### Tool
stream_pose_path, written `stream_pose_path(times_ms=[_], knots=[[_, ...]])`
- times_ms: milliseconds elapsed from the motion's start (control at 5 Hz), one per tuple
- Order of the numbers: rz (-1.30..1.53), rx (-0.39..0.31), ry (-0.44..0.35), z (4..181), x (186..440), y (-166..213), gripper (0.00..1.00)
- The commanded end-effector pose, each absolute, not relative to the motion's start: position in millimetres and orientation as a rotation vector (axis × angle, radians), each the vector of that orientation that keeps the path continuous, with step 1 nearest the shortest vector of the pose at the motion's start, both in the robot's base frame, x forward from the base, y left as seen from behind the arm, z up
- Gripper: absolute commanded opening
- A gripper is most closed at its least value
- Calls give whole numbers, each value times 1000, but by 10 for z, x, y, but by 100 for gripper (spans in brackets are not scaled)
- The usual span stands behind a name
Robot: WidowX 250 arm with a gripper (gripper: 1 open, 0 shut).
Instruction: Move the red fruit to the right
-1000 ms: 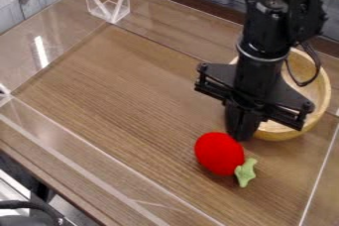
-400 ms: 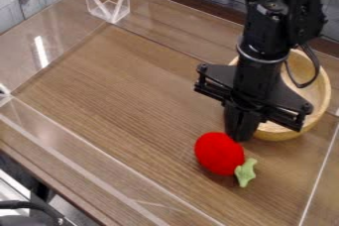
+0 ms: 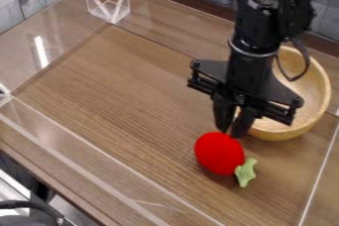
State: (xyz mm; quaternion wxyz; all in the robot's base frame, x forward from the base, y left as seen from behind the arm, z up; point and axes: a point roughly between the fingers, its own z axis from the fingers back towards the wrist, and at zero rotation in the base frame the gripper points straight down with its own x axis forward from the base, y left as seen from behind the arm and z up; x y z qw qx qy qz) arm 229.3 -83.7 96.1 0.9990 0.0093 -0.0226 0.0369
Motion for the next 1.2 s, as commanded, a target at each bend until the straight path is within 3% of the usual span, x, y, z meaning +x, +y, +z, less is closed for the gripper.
stream_pose_path(times_ms=[0, 1000], knots=[[87, 8, -82, 1066, 2352, -811, 0], [108, 7, -64, 1041, 2333, -726, 0]])
